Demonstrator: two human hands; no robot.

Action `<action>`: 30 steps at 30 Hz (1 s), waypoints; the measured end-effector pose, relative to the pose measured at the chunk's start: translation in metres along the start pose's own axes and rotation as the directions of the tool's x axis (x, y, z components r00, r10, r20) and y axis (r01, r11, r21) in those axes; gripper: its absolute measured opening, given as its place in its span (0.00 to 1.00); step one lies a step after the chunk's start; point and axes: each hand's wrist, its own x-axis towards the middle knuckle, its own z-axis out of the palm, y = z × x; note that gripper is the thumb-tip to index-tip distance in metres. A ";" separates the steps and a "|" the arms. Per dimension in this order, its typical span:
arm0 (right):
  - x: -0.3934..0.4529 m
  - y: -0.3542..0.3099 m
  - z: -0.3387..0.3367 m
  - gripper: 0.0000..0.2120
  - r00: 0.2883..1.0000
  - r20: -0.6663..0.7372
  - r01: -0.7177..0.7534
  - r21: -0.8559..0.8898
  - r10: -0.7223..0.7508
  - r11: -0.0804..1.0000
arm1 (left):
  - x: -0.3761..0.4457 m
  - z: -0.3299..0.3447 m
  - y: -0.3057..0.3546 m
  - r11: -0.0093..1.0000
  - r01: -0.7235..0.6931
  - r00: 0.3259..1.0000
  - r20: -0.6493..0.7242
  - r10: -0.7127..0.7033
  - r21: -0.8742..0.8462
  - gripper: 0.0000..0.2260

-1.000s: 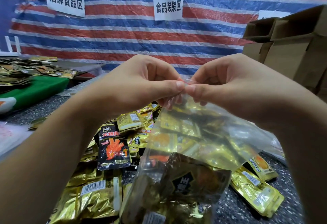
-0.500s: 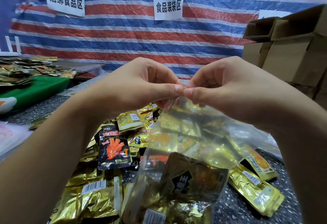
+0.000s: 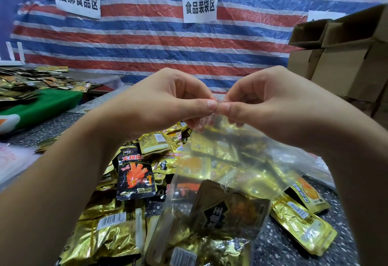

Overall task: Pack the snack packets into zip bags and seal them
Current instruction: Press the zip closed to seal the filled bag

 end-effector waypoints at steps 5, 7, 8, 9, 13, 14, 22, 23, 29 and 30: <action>0.001 0.000 0.000 0.12 1.000 -0.005 -0.004 -0.003 0.004 1.000 | 0.000 -0.001 0.000 1.000 0.000 1.000 0.005 0.000 -0.006 0.11; 0.001 0.000 0.001 0.12 1.000 0.000 -0.006 0.004 0.006 1.000 | 0.000 -0.002 0.000 1.000 0.007 1.000 0.011 -0.007 -0.009 0.12; 0.001 0.000 0.001 0.12 1.000 0.003 -0.006 0.006 0.006 1.000 | 0.000 -0.002 -0.001 1.000 0.011 1.000 0.013 -0.010 -0.009 0.12; 0.001 0.000 0.001 0.12 1.000 0.005 -0.006 0.007 0.006 1.000 | 0.001 -0.003 -0.001 1.000 0.014 1.000 0.016 -0.013 -0.008 0.12; 0.000 0.000 0.000 0.13 1.000 0.011 -0.002 0.012 0.002 1.000 | 0.001 -0.003 -0.001 1.000 0.020 1.000 0.023 -0.019 -0.013 0.11; 0.000 0.000 0.000 0.13 1.000 0.013 -0.001 0.012 0.001 1.000 | 0.001 -0.003 -0.001 1.000 0.020 1.000 0.024 -0.020 -0.015 0.11; 0.000 0.001 0.000 0.13 1.000 0.019 0.003 0.010 -0.003 1.000 | 0.000 -0.003 -0.001 1.000 0.010 1.000 0.027 -0.010 -0.012 0.12; 0.000 0.001 0.000 0.13 1.000 0.017 0.004 0.010 -0.004 1.000 | 0.000 -0.003 -0.001 1.000 0.007 1.000 0.028 -0.007 -0.011 0.12; 0.001 0.003 0.000 0.12 1.000 0.002 0.005 0.001 -0.005 1.000 | 0.001 -0.002 -0.002 1.000 -0.004 1.000 0.023 0.004 0.004 0.10; 0.001 0.003 0.000 0.12 1.000 -0.002 0.003 -0.005 -0.003 1.000 | 0.001 -0.002 -0.002 1.000 -0.006 1.000 0.020 0.006 0.009 0.10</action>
